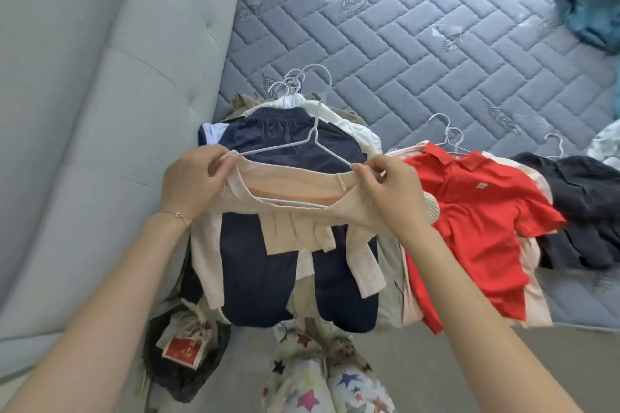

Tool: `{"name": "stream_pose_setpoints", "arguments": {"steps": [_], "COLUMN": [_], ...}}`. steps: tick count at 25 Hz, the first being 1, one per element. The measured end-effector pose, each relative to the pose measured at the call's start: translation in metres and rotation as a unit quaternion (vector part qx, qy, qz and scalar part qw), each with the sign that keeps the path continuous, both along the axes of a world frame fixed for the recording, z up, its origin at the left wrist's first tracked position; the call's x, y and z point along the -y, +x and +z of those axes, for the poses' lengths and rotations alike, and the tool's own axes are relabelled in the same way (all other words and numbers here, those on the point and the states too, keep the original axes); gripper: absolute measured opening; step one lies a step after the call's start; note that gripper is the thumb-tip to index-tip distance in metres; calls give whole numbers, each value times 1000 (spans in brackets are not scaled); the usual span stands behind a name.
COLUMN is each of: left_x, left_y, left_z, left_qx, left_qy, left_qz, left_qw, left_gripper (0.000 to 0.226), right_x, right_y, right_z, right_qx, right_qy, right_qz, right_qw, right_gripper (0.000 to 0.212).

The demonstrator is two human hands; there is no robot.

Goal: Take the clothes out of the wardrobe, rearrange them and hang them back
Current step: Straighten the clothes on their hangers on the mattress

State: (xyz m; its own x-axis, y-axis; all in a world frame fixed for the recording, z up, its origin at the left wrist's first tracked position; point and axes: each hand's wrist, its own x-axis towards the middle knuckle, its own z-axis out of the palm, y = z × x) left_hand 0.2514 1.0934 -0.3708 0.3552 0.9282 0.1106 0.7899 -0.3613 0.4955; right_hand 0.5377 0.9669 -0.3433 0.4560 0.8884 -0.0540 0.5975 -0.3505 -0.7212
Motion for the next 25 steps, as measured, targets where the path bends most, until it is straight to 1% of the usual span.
{"name": "stream_pose_setpoints", "arguments": {"steps": [5, 9, 12, 17, 19, 25], "left_x": [81, 149, 211, 305, 331, 378], "left_y": [17, 46, 78, 139, 162, 225], "left_z": [93, 138, 150, 156, 162, 175], "left_qx": [22, 49, 51, 74, 82, 58], "left_qy": [45, 86, 99, 68, 64, 53], "left_qz": [7, 20, 27, 47, 45, 50], "left_qw": [999, 995, 993, 994, 994, 996], "left_gripper": [29, 26, 24, 24, 23, 21], "right_x": [85, 153, 207, 289, 313, 367], "right_y": [3, 27, 62, 129, 153, 211], "right_z": [89, 130, 150, 174, 180, 193], "right_qx": [5, 19, 28, 23, 29, 39], "right_qy": [50, 68, 80, 73, 68, 63], "right_qz": [-37, -52, -46, -1, 0, -27], "right_qw": [998, 996, 995, 997, 997, 997], "right_gripper": [16, 18, 17, 17, 18, 15]}}
